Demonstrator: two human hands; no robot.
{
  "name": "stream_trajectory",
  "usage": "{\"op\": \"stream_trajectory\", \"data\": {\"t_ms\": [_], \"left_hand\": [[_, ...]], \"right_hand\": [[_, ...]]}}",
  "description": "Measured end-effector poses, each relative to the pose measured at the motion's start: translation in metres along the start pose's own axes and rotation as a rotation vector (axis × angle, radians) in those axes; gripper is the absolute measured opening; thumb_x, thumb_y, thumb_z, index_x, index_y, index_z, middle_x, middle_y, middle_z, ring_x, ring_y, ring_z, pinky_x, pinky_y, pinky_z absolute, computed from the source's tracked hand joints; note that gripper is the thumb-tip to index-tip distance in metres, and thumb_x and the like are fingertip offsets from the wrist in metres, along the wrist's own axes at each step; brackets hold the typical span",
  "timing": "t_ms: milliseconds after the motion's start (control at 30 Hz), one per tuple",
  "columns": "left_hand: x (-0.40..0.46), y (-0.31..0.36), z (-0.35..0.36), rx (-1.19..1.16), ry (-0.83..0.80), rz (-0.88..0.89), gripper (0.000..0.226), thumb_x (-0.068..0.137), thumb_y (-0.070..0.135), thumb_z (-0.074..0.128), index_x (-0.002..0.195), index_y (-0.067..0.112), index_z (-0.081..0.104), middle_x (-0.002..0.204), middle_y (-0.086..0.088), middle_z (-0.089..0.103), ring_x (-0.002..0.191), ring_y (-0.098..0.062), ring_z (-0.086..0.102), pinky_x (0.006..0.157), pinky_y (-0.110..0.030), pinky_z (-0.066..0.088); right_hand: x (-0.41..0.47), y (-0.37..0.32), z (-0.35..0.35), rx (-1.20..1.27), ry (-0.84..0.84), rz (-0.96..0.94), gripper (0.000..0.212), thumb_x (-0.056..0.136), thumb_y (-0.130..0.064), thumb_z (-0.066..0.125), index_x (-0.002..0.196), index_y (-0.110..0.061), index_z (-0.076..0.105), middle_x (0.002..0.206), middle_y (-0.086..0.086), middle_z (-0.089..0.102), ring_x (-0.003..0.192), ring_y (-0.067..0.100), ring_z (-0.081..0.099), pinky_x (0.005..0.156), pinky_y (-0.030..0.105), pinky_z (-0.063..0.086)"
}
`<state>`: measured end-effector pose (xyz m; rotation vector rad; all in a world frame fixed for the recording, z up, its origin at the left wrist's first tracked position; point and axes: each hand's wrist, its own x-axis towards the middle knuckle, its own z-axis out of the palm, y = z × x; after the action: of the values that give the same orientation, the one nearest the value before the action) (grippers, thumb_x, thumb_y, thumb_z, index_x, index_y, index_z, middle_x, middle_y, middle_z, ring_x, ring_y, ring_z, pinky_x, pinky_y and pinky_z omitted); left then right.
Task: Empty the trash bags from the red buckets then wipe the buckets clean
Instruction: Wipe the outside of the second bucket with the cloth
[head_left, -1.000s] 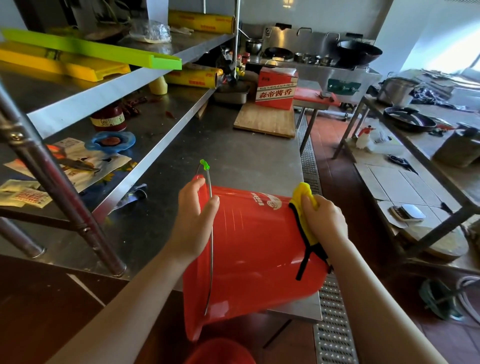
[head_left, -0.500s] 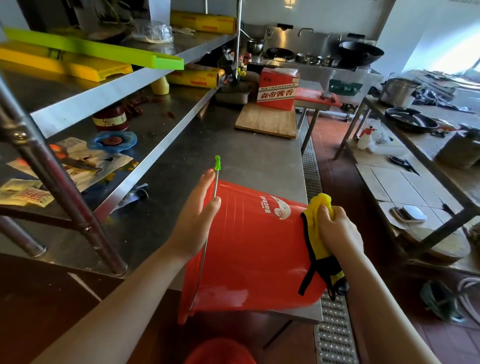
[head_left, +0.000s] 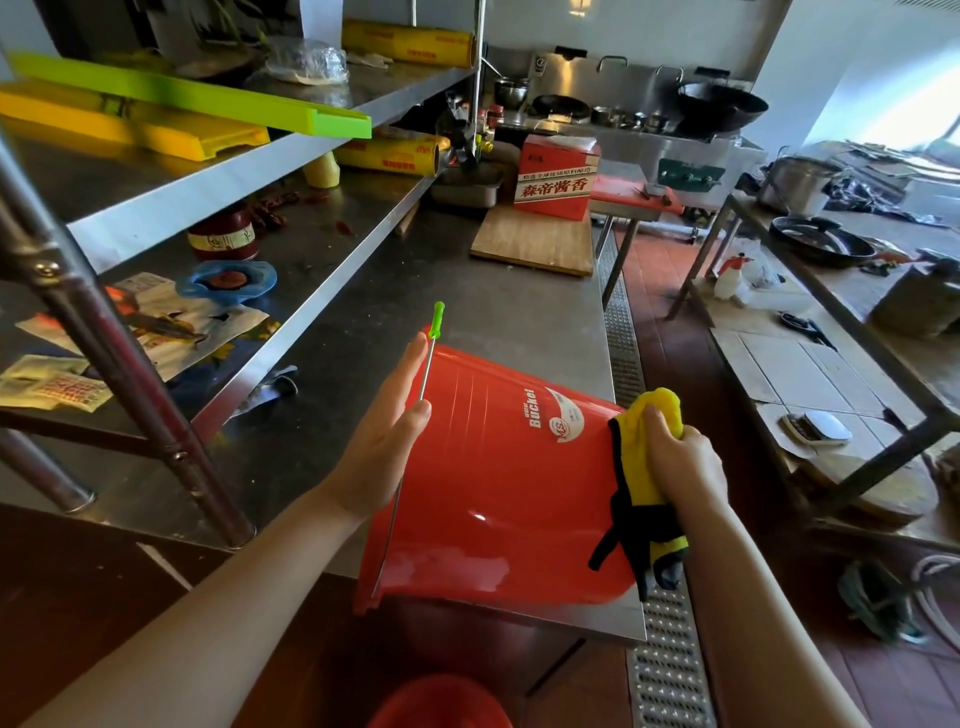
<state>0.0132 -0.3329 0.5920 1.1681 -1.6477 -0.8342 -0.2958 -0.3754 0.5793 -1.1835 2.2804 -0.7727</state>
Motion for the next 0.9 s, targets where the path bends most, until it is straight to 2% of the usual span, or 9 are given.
{"op": "stream_trajectory", "data": {"t_ms": [67,167,333,467,600,733,800,900], "left_hand": [[-0.004,-0.005,0.000,0.018,-0.014,0.060,0.067,0.098,0.041,0.031,0.158,0.025,0.008,0.165,0.015,0.007,0.150,-0.002,0.006,0.124,-0.047,0.010],[-0.005,-0.009,0.003,0.031,0.000,0.046,0.075,0.092,0.053,0.030,0.158,0.027,0.004,0.165,0.017,0.002,0.150,0.000,0.002,0.123,-0.046,0.007],[0.000,-0.008,0.004,0.011,0.021,-0.039,0.085,0.085,0.069,0.031,0.157,0.035,0.002,0.163,0.023,-0.001,0.147,0.008,0.001,0.123,-0.044,0.007],[-0.003,-0.009,0.003,0.033,0.019,-0.025,0.082,0.087,0.065,0.031,0.157,0.035,0.002,0.163,0.023,0.000,0.149,0.004,0.002,0.123,-0.051,0.008],[-0.015,-0.010,0.003,-0.015,0.006,-0.003,0.079,0.090,0.057,0.035,0.157,0.034,0.002,0.164,0.020,0.003,0.150,-0.001,0.007,0.122,-0.054,0.015],[-0.020,-0.013,0.002,-0.070,0.007,0.003,0.076,0.093,0.050,0.040,0.158,0.034,0.004,0.164,0.016,0.011,0.149,-0.004,0.017,0.120,-0.054,0.024],[-0.021,-0.014,0.002,-0.123,0.007,0.025,0.074,0.095,0.044,0.043,0.158,0.030,0.006,0.164,0.013,0.016,0.149,-0.008,0.020,0.119,-0.054,0.024],[-0.024,-0.012,0.002,-0.173,0.000,0.047,0.070,0.098,0.033,0.043,0.158,0.026,0.007,0.164,0.011,0.017,0.150,-0.011,0.019,0.120,-0.055,0.021]], "right_hand": [[-0.007,0.006,0.005,0.001,0.038,-0.029,0.056,0.094,-0.060,0.036,0.111,-0.011,0.057,0.113,0.018,0.064,0.107,0.039,0.058,0.087,0.042,0.043],[-0.016,0.010,0.011,-0.053,0.072,-0.107,0.050,0.097,-0.056,0.034,0.110,-0.013,0.054,0.111,0.016,0.062,0.106,0.039,0.057,0.088,0.044,0.042],[-0.020,-0.002,0.015,-0.132,0.079,-0.387,0.044,0.100,-0.047,0.032,0.115,-0.015,0.058,0.124,0.006,0.060,0.118,0.032,0.052,0.095,0.042,0.041],[-0.031,-0.026,0.028,-0.211,0.106,-0.475,0.051,0.100,-0.054,0.025,0.108,-0.018,0.061,0.115,0.004,0.066,0.113,0.030,0.057,0.090,0.039,0.043],[-0.058,-0.066,0.052,-0.224,0.125,-0.593,0.070,0.092,-0.060,0.008,0.105,-0.020,0.063,0.109,0.003,0.069,0.107,0.029,0.061,0.089,0.039,0.044],[-0.092,-0.107,0.075,-0.206,0.070,-0.701,0.057,0.095,-0.053,0.017,0.112,-0.024,0.063,0.113,-0.001,0.068,0.110,0.025,0.060,0.093,0.037,0.042],[-0.109,-0.124,0.085,-0.172,0.014,-0.746,0.047,0.101,-0.046,0.025,0.119,-0.024,0.062,0.121,-0.002,0.066,0.117,0.023,0.056,0.099,0.037,0.038],[-0.121,-0.134,0.092,-0.107,-0.058,-0.769,0.040,0.104,-0.040,0.027,0.116,-0.023,0.062,0.122,-0.003,0.065,0.118,0.023,0.054,0.102,0.039,0.036]]}}
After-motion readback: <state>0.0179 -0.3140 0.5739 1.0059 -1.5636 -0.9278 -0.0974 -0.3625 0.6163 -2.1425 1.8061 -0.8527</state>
